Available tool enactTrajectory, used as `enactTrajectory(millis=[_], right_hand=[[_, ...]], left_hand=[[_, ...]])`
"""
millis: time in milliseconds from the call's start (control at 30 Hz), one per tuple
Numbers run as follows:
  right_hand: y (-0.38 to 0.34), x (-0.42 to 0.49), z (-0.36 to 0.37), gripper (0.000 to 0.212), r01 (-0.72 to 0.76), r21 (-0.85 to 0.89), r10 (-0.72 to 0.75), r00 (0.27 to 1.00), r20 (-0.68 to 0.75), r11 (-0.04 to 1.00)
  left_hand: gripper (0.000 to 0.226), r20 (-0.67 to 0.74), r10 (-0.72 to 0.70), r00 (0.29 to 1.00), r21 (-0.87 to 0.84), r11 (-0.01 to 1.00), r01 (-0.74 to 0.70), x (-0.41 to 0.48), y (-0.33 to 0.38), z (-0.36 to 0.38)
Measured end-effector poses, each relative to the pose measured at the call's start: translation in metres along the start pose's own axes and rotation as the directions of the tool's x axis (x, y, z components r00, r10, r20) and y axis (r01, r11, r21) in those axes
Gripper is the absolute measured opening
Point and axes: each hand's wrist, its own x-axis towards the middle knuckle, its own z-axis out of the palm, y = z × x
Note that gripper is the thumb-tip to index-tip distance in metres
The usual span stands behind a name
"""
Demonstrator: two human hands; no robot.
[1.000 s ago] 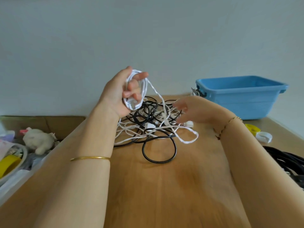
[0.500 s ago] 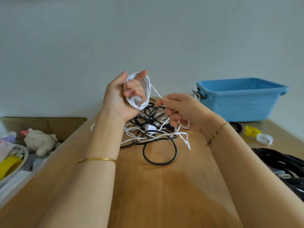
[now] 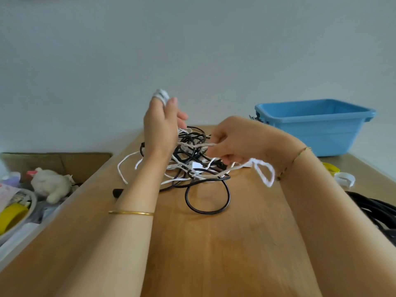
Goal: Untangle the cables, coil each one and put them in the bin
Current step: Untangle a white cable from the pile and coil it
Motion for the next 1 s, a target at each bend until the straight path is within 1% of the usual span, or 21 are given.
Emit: enactTrajectory(millis=[67, 133, 167, 200, 233, 300, 333, 400, 467, 533, 600, 633, 700, 733, 767, 800, 867, 900, 933, 967, 1000], right_hand=[[0.0, -0.006, -0.009, 0.016, 0.013, 0.101, -0.001, 0.993, -0.117, 0.995], [0.0, -0.006, -0.012, 0.008, 0.086, 0.13, -0.043, 0.951, -0.305, 0.988], [0.002, -0.003, -0.011, 0.005, 0.12, 0.101, -0.069, 0.909, -0.411, 0.988], [0.005, 0.001, -0.011, 0.004, 0.138, 0.073, -0.082, 0.858, -0.507, 0.988], [0.01, 0.004, -0.01, 0.004, 0.143, 0.066, -0.078, 0.81, -0.581, 0.988], [0.021, 0.01, -0.008, 0.006, 0.149, 0.093, -0.05, 0.745, -0.665, 0.984], [0.026, 0.012, -0.007, 0.008, 0.151, 0.098, -0.043, 0.726, -0.686, 0.984], [0.035, 0.015, -0.005, 0.01, 0.161, 0.102, -0.043, 0.709, -0.704, 0.982], [0.039, 0.016, -0.004, 0.01, 0.165, 0.103, -0.045, 0.71, -0.703, 0.981], [0.042, 0.017, -0.002, 0.01, 0.169, 0.074, -0.071, 0.719, -0.691, 0.983], [0.044, 0.02, 0.002, 0.01, 0.146, 0.02, -0.095, 0.739, -0.667, 0.989], [0.045, 0.021, 0.005, 0.012, 0.129, 0.011, -0.091, 0.756, -0.648, 0.992], [0.046, 0.023, 0.01, 0.017, 0.103, 0.031, -0.067, 0.816, -0.574, 0.994], [0.045, 0.023, 0.013, 0.018, 0.111, 0.065, -0.062, 0.856, -0.513, 0.992], [0.043, 0.022, 0.015, 0.019, 0.135, 0.142, -0.058, 0.893, -0.446, 0.981], [0.04, 0.021, 0.018, 0.021, 0.155, 0.273, -0.042, 0.925, -0.378, 0.949], [0.036, 0.021, 0.022, 0.026, 0.131, 0.516, 0.009, 0.966, -0.259, 0.847], [0.038, 0.022, 0.024, 0.027, 0.099, 0.534, 0.031, 0.973, -0.228, 0.84], [0.041, 0.023, 0.024, 0.027, 0.062, 0.507, 0.052, 0.977, -0.208, 0.86], [0.045, 0.024, 0.024, 0.028, 0.025, 0.451, 0.071, 0.978, -0.196, 0.892], [0.047, 0.024, 0.024, 0.028, -0.011, 0.378, 0.085, 0.98, -0.179, 0.926]], left_hand=[[0.021, 0.153, 0.079, 0.985, 0.269, 0.956, -0.118, -0.004, 0.006, 0.0], [0.025, 0.326, 0.045, 0.944, 0.476, 0.855, -0.205, -0.005, 0.016, 0.002], [0.028, 0.406, 0.018, 0.914, 0.514, 0.822, -0.244, -0.006, 0.022, 0.003], [0.03, 0.468, -0.01, 0.884, 0.505, 0.824, -0.258, -0.007, 0.028, 0.004], [0.033, 0.512, -0.048, 0.857, 0.434, 0.876, -0.21, -0.008, 0.033, 0.005], [0.047, 0.603, -0.148, 0.784, 0.215, 0.976, 0.019, -0.009, 0.041, 0.001], [0.053, 0.651, -0.182, 0.737, 0.151, 0.982, 0.11, -0.01, 0.043, -0.001], [0.053, 0.719, -0.213, 0.661, 0.127, 0.976, 0.176, -0.011, 0.042, -0.005], [0.045, 0.755, -0.239, 0.611, 0.105, 0.963, 0.246, -0.012, 0.038, -0.006], [0.032, 0.781, -0.259, 0.568, 0.011, 0.916, 0.402, -0.009, 0.033, -0.007], [0.023, 0.83, -0.226, 0.51, -0.154, 0.785, 0.6, -0.004, 0.029, -0.01], [0.02, 0.86, -0.19, 0.473, -0.241, 0.666, 0.706, 0.001, 0.026, -0.011], [0.019, 0.918, -0.058, 0.392, -0.356, 0.314, 0.88, 0.01, 0.017, -0.016], [0.02, 0.923, 0.02, 0.384, -0.383, 0.132, 0.914, 0.013, 0.013, -0.018], [0.02, 0.905, 0.065, 0.42, -0.421, -0.01, 0.907, 0.015, 0.009, -0.019], [0.02, 0.87, 0.06, 0.49, -0.482, -0.115, 0.869, 0.016, 0.006, -0.02], [0.016, 0.764, -0.039, 0.645, -0.629, -0.269, 0.729, 0.019, 0.005, -0.022], [0.013, 0.688, -0.113, 0.716, -0.708, -0.318, 0.63, 0.02, 0.006, -0.025], [0.011, 0.601, -0.207, 0.772, -0.787, -0.324, 0.525, 0.023, 0.007, -0.029], [0.014, 0.509, -0.294, 0.809, -0.854, -0.291, 0.432, 0.025, 0.006, -0.034], [0.025, 0.422, -0.365, 0.83, -0.904, -0.233, 0.358, 0.027, 0.005, -0.037]])
